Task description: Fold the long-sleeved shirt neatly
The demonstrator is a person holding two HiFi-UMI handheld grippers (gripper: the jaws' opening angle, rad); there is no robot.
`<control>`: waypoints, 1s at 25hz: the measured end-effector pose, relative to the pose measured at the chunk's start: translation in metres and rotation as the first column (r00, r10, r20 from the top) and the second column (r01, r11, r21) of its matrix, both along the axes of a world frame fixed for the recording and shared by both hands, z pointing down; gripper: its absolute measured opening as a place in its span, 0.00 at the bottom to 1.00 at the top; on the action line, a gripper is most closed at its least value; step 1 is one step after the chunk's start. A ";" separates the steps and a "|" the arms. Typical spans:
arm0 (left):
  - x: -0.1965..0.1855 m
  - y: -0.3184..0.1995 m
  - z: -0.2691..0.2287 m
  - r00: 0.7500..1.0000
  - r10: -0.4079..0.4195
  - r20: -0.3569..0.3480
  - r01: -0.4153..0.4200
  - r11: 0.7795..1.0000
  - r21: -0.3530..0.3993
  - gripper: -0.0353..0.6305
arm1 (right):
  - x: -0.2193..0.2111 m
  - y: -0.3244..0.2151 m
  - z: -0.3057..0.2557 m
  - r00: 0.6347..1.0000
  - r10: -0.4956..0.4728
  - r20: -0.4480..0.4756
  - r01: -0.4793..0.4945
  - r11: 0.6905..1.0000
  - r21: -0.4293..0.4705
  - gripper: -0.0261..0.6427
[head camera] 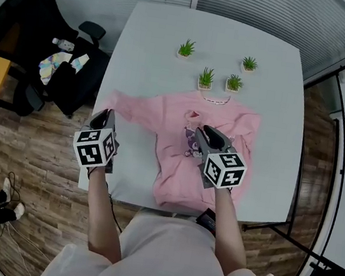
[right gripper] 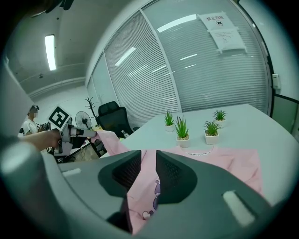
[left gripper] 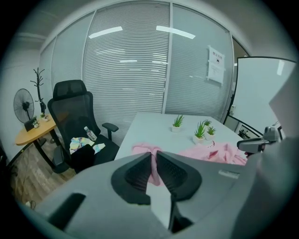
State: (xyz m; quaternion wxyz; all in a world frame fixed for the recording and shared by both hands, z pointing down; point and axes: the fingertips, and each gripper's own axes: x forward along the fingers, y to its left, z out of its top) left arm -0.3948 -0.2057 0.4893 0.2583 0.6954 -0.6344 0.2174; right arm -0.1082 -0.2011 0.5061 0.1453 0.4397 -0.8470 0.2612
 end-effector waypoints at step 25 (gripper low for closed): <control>0.182 -0.026 -0.037 0.976 0.204 -0.073 -0.199 0.978 0.067 0.11 | 0.124 0.023 -0.012 0.992 0.121 0.034 -0.121 0.992 0.017 0.20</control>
